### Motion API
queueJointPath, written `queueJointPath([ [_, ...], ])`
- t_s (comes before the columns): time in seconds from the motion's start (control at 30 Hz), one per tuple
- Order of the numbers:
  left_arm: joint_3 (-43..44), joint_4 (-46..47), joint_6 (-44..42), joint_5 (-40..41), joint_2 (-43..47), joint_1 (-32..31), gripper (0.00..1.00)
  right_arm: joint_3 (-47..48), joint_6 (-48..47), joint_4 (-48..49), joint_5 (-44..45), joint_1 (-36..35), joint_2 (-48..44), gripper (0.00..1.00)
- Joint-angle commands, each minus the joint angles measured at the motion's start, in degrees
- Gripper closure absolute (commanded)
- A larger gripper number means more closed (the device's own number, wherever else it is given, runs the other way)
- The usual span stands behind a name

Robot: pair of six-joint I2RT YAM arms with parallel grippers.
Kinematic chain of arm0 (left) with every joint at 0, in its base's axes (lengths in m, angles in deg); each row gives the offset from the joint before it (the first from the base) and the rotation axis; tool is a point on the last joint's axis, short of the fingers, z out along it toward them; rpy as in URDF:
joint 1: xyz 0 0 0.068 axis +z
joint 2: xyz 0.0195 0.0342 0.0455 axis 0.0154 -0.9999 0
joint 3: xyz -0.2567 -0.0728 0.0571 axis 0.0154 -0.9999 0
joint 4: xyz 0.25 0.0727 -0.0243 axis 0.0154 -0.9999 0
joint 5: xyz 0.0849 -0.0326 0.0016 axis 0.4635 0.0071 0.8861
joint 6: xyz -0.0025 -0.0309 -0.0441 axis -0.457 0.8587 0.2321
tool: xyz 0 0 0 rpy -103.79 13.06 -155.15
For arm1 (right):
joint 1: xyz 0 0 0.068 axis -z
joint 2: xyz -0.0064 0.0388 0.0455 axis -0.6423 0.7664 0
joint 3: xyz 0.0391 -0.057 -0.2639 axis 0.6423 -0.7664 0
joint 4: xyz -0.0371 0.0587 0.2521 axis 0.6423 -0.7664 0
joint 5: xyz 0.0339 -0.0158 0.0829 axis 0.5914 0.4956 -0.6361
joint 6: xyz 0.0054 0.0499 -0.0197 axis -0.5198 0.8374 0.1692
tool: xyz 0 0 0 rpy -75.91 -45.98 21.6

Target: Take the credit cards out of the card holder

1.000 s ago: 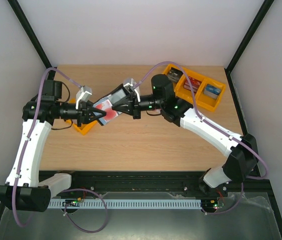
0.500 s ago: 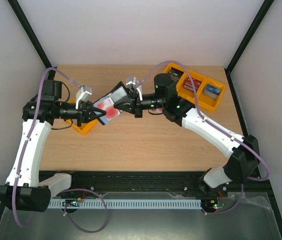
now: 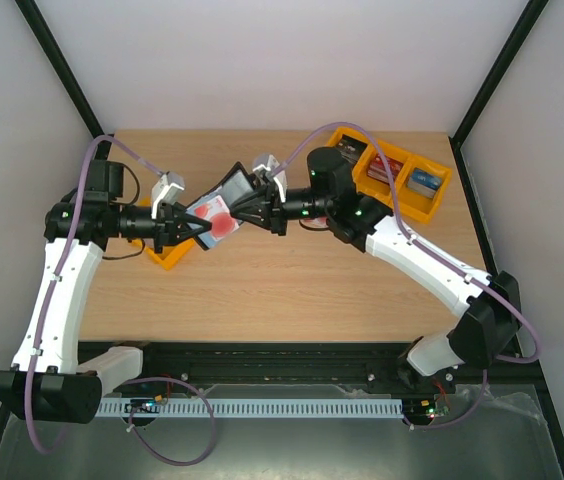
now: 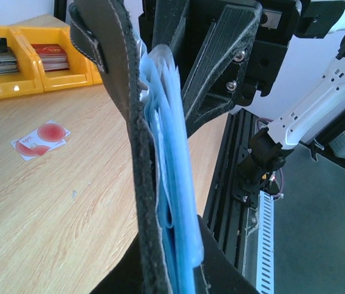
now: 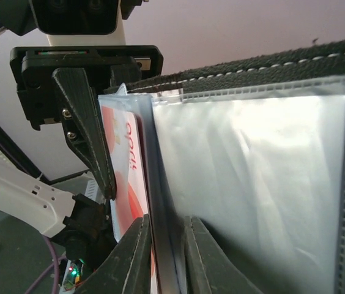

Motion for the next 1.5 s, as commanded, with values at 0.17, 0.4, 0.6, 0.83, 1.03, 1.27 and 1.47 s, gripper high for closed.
queueJointPath([
  [0.17,2.0,-3.97,-5.51,-3.78,-0.01,-0.33,0.98,2.87,-0.23,-0.93,2.66,0.45,1.46,0.81],
  [0.4,2.25,-4.21,-5.67,-3.66,-0.18,-0.79,0.98,3.42,-0.16,0.51,1.34,-0.96,2.55,0.8],
  [0.6,2.13,-4.21,-5.72,-3.58,-0.37,-0.79,0.98,3.81,-0.2,0.51,1.19,-1.93,3.56,0.82],
  [0.83,2.21,-4.03,-5.5,-3.38,-0.86,-0.88,0.98,4.08,-1.07,-0.09,1.52,-3.23,4.27,0.81],
  [1.03,2.21,-4.04,-5.51,-3.1,-1.04,-0.88,0.98,3.95,-1.98,-0.38,-0.19,-3.64,3.88,0.77],
  [1.27,2.31,-3.95,-5.41,-2.98,-1.06,-0.95,0.98,3.44,-2.79,0.09,-1.81,-3.73,2.57,0.93],
  [1.47,1.64,-3.28,-4.72,-2.9,-0.86,-1.12,0.86,4.38,-1.33,-1.09,-2.04,-2.63,2.01,0.98],
])
